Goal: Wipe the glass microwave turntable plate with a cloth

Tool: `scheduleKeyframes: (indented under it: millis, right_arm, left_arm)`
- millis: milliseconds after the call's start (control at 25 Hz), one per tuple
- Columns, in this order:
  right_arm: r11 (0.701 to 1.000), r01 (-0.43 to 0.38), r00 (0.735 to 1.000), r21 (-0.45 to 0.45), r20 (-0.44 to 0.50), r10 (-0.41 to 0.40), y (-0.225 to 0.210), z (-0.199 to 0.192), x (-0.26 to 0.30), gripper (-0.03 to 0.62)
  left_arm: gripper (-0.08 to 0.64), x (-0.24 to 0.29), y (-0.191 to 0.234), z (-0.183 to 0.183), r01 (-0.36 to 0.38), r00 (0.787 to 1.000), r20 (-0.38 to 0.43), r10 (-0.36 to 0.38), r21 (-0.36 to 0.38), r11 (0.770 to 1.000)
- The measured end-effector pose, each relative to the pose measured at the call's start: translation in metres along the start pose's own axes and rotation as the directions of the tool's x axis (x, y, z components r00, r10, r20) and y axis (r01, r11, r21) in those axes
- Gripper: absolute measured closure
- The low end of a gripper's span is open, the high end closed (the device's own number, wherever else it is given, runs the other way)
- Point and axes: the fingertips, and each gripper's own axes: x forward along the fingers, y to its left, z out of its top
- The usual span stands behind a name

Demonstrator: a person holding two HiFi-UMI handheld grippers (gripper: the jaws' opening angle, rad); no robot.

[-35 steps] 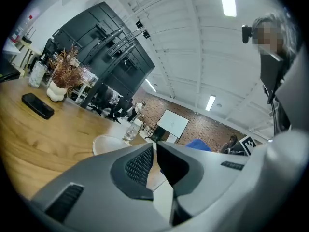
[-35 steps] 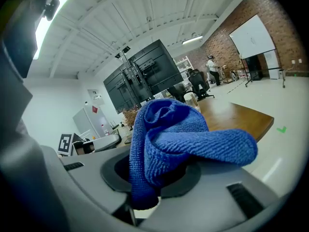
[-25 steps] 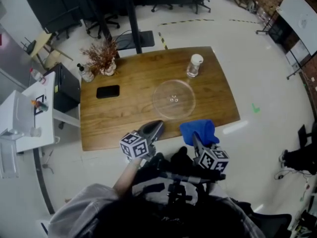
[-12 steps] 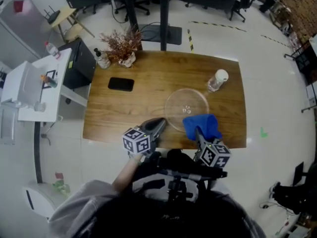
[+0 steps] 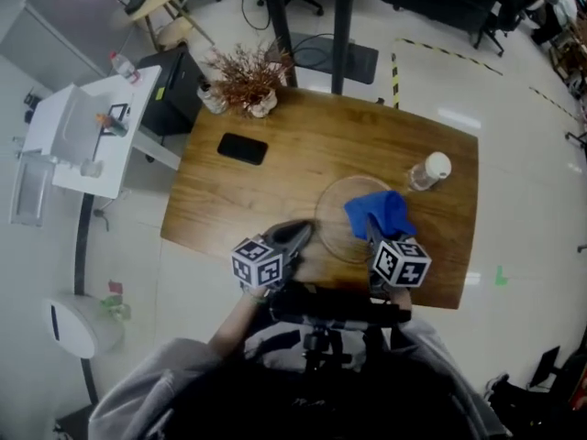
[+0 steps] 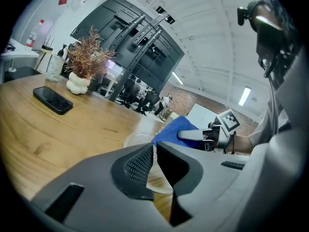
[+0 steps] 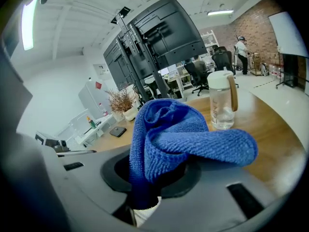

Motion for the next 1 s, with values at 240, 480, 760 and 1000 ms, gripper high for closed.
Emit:
scheduleKeyframes:
  millis: [240,480,760,1000]
  right_arm:
    - [0.999,-0.031,0.999,-0.01,-0.032,0.031,-0.003,0.018,0.062,0.511]
    - [0.999,0.029,0.998,-0.016,-0.061,-0.03,-0.027,0.014,0.079,0.511]
    - [0.987,0.154,0.988,0.034,-0.031,-0.153,-0.079,0.006,0.033,0.511]
    - [0.957,0.273,0.962,0.097,-0.02,-0.273,-0.122,-0.007,-0.01,0.511]
  left_arm:
    - [0.549,-0.017,0.02,0.0,-0.106,0.994,0.012,0.107,-0.036,0.994]
    - [0.549,-0.021,0.024,-0.002,-0.139,0.99,0.009,0.14,-0.048,0.989]
    - [0.549,-0.012,0.026,-0.003,-0.115,0.993,0.0,0.116,-0.054,0.992]
    - [0.549,0.006,0.019,-0.006,-0.061,0.998,-0.021,0.06,-0.04,0.997]
